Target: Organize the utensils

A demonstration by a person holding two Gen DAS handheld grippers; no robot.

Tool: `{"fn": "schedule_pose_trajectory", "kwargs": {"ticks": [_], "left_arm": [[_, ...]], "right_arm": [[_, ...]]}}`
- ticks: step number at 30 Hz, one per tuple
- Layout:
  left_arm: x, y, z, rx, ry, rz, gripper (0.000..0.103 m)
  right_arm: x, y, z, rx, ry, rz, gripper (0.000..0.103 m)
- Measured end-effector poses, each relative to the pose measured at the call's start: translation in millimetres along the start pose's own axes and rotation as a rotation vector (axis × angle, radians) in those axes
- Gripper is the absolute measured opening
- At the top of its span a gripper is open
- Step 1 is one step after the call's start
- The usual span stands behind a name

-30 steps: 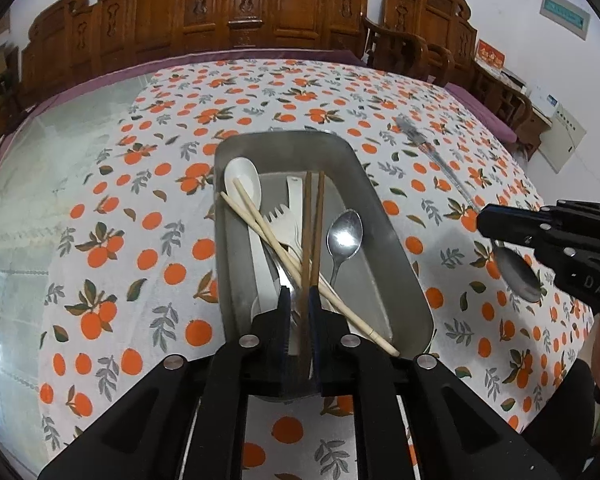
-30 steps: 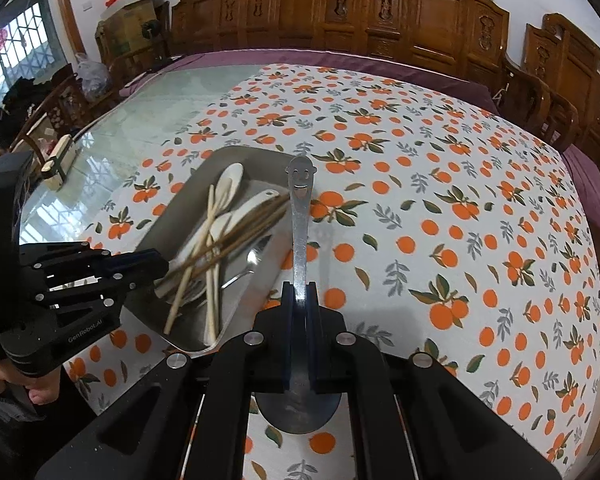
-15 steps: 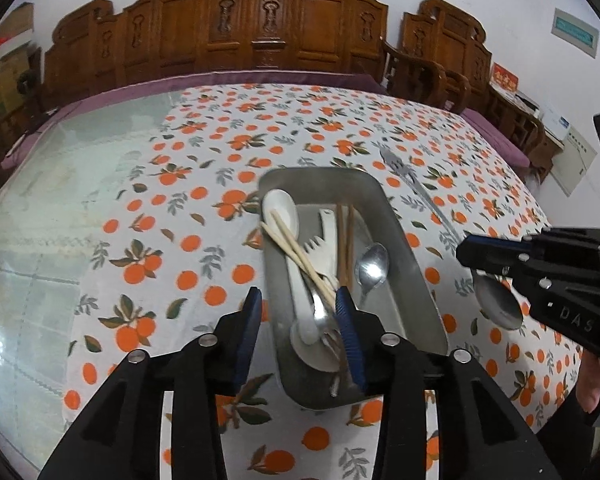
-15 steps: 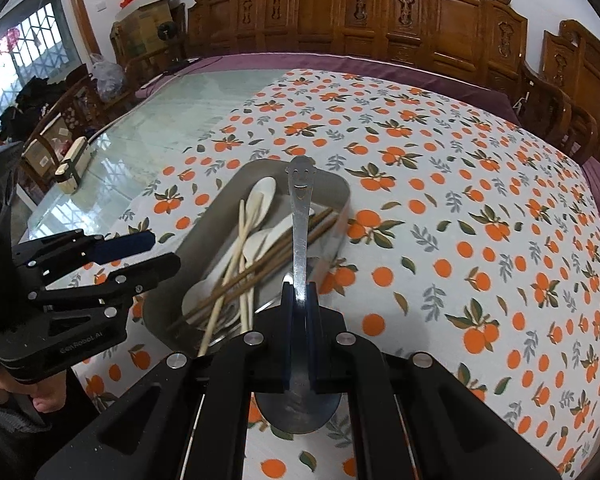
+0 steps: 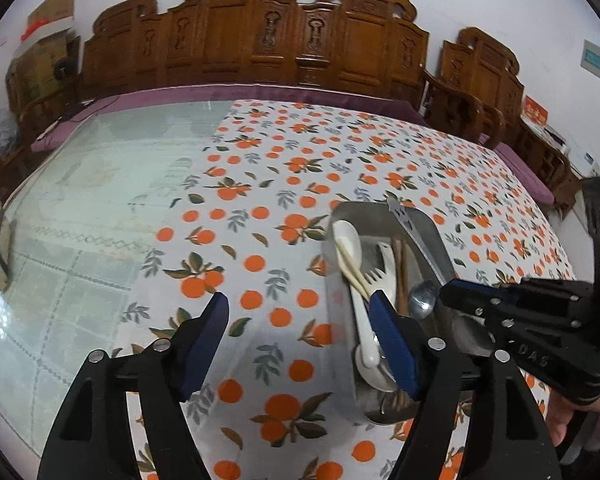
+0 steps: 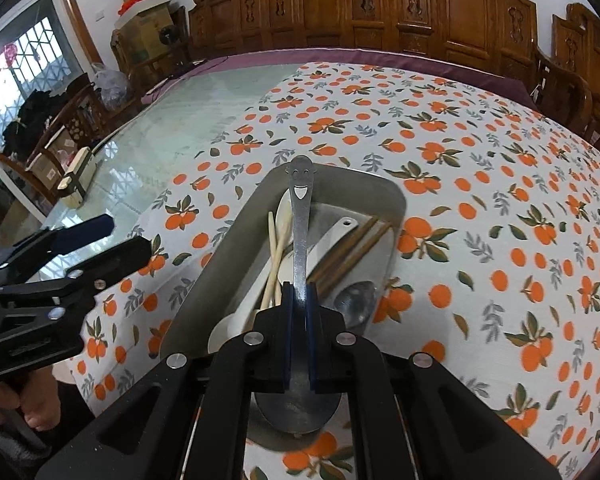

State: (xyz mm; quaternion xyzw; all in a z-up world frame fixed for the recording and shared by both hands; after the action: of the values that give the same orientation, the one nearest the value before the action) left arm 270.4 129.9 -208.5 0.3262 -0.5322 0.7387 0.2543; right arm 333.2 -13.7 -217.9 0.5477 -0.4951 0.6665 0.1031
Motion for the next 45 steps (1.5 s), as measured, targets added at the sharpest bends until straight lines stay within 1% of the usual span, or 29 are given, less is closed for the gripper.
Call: {"fn": "schedule_pose_trajectory", "kwargs": {"ticks": [4,10,14,18,24,31,33,36,40,43,44,45], "left_arm": [[1,-2,-6,0.013,-0.013,0.008,0.074],[2,-3,-7,0.016,-0.013,0.013,0.075],[1,-2,-7,0.011,-0.014,0.009,0.075],[2,-2,-6,0.01,-0.019,0.012,0.075],[2,-4,-7,0.018,-0.02,0.024,0.075],[3,-2,-3,0.003,-0.024,0.03,0.076],[4,0,0,-0.006,-0.033,0.037,0.08],[5,5,4,-0.014,-0.042,0.036,0.082],[10,12,12,-0.025,-0.04,0.044,0.091],[18,18,19,-0.032,-0.044,0.052,0.091],[20,19,20,-0.034,-0.043,0.053,0.091],[25,21,24,-0.037,-0.041,0.055,0.091]], "right_arm": [[-17,-1,-1,-0.014,0.012,-0.02,0.007],[-35,1,3,-0.032,0.039,-0.047,0.007],[-42,4,4,-0.045,0.038,-0.057,0.007],[-41,6,3,-0.056,0.016,-0.039,0.008],[-31,8,-3,-0.027,-0.001,0.002,0.009],[3,6,-5,0.025,0.028,0.075,0.009],[15,7,-5,0.033,0.035,0.093,0.009],[37,10,-3,0.041,0.05,0.124,0.009],[66,18,0,0.038,0.063,0.161,0.009],[90,27,1,0.049,0.087,0.186,0.009],[95,30,2,0.05,0.096,0.19,0.013],[102,33,3,0.049,0.104,0.197,0.02]]}}
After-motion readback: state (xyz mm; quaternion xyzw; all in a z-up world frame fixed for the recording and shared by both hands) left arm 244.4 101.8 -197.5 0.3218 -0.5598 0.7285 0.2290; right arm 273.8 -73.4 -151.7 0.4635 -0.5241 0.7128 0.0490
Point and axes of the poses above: each gripper's, at about its wrist camera, not at the fingertips, and x roughly against the way its jaws point, z to its right, y to its underside, the point moved 4 cm from there along -x, roughly the way its jaws point, and after that the axes turned 11 degrees about x, right-handed, at the moved point
